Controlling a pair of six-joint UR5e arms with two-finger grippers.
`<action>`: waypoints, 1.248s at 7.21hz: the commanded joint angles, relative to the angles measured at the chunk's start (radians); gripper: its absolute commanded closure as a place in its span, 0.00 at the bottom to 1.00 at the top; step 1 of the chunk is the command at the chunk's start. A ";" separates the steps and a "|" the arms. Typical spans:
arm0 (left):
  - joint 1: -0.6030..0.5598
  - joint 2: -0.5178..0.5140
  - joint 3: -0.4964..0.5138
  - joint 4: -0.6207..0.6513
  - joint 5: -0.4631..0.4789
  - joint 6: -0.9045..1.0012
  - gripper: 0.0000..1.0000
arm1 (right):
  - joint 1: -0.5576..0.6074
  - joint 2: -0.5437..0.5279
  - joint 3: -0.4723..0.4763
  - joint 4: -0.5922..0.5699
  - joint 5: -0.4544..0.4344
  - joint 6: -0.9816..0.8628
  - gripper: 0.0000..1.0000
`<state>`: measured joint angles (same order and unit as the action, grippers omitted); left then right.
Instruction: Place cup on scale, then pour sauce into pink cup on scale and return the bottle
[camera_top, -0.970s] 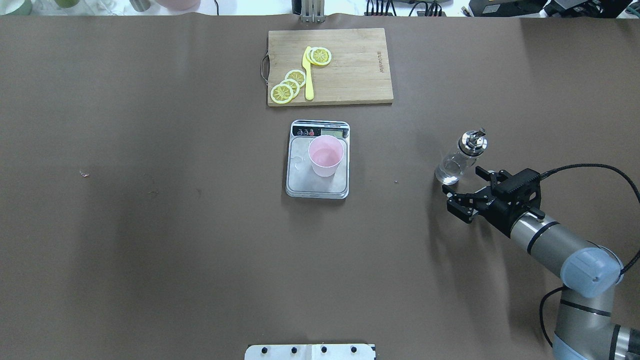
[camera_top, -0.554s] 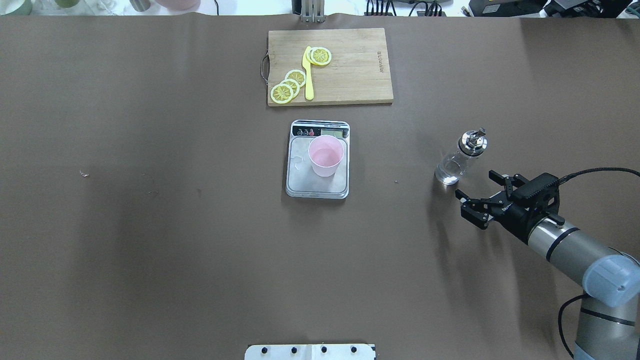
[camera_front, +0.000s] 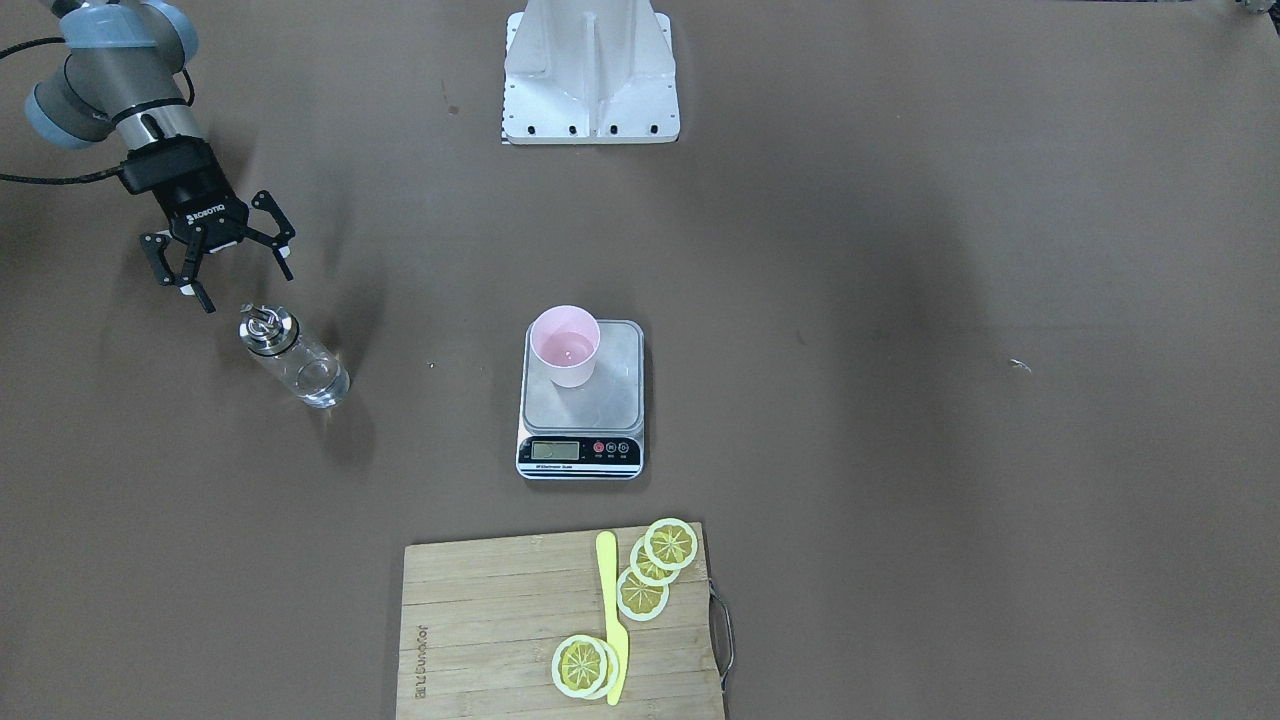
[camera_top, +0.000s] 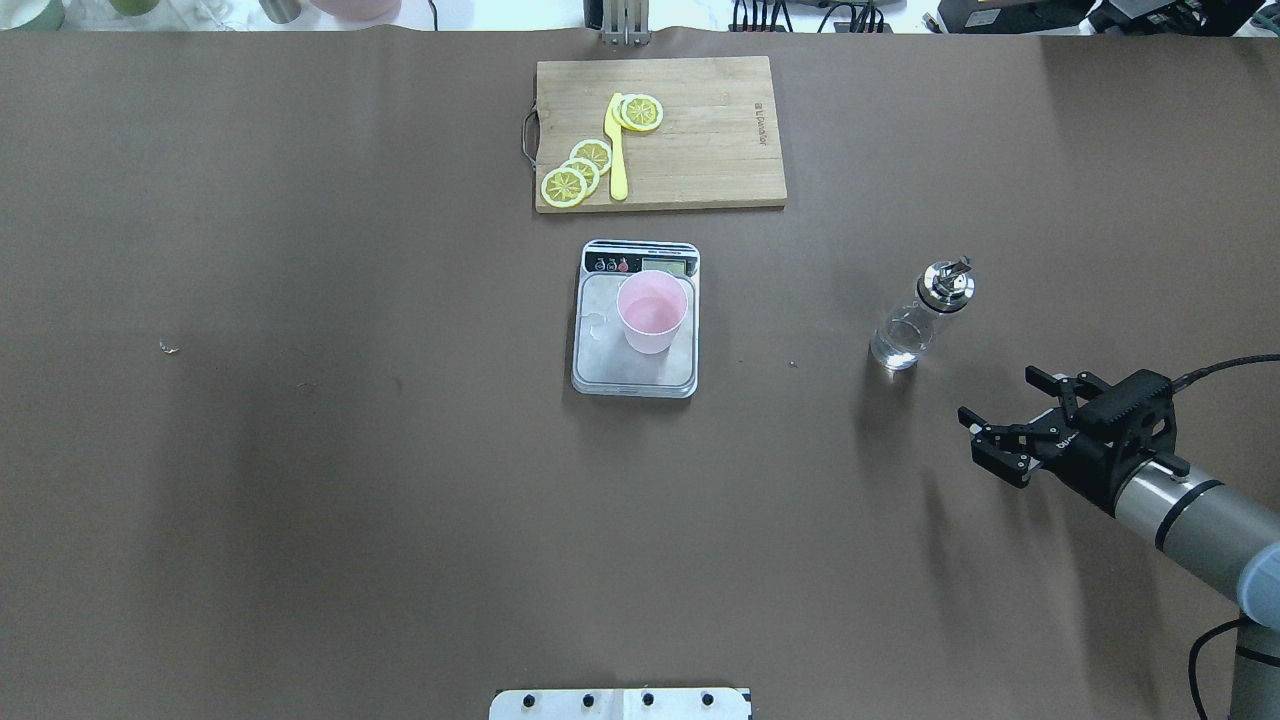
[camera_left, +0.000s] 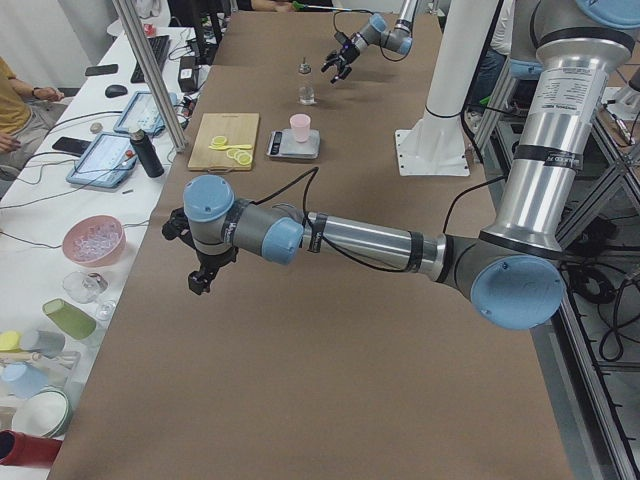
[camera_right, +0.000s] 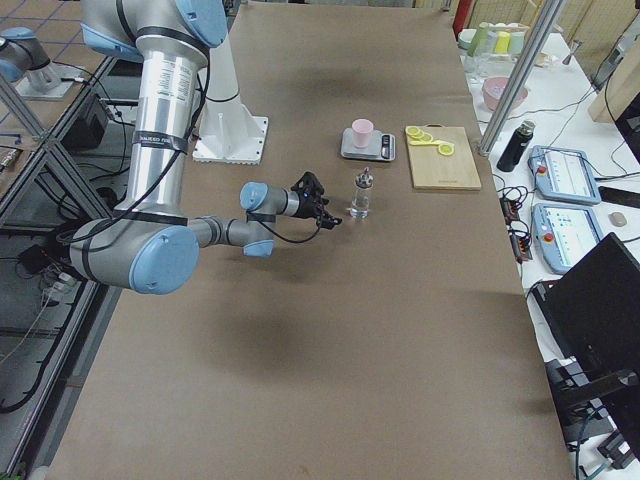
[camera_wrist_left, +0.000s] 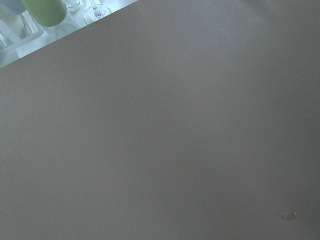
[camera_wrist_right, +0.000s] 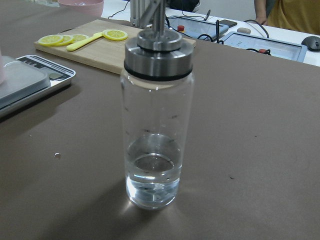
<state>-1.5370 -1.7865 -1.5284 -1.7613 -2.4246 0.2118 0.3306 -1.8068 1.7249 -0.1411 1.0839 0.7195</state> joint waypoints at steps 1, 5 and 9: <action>0.000 -0.001 0.007 -0.001 -0.001 0.001 0.02 | 0.036 -0.069 0.013 0.000 0.002 -0.005 0.01; 0.000 0.002 0.005 -0.003 -0.001 0.000 0.02 | 0.274 -0.085 -0.005 -0.009 0.123 0.001 0.01; 0.000 0.007 0.001 -0.003 -0.001 0.003 0.02 | 0.868 0.125 -0.189 -0.169 0.905 -0.015 0.00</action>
<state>-1.5370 -1.7801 -1.5260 -1.7641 -2.4252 0.2140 1.0219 -1.7536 1.5859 -0.2242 1.7365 0.7160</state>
